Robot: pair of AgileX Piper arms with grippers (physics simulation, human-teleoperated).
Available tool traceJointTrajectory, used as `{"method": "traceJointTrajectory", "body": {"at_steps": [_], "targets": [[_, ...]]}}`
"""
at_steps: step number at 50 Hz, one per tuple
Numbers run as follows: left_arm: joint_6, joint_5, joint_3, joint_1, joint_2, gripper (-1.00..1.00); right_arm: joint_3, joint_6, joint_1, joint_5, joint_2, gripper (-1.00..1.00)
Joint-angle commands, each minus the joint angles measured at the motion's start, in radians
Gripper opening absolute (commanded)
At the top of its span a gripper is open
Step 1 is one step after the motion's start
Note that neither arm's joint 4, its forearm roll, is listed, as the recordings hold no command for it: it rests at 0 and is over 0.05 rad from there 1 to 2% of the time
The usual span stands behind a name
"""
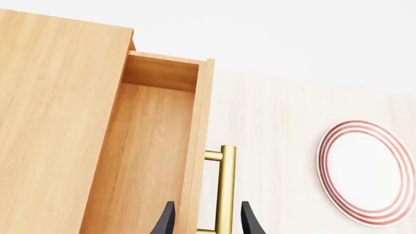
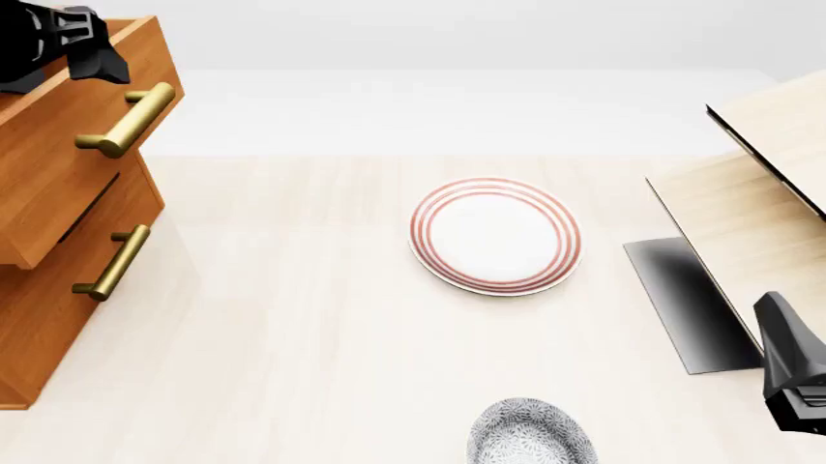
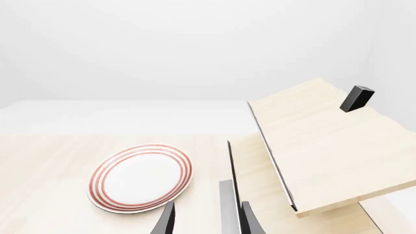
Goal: Open the top drawer of the cabinet and put the bowl in it.
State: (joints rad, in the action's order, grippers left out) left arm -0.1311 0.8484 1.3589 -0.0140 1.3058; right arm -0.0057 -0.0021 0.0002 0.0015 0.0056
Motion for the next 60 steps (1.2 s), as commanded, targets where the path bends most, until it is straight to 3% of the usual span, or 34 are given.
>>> {"method": "traceJointTrajectory", "body": {"at_steps": [1,60], "targets": [[0.0,-0.015,-0.013,0.003,0.011,1.0,0.001,0.0,0.0,-0.001,0.0,1.0],[-0.011,-0.034,-0.018,0.138,0.053,1.0,0.001,0.0,0.0,-0.001,0.0,1.0]]}}
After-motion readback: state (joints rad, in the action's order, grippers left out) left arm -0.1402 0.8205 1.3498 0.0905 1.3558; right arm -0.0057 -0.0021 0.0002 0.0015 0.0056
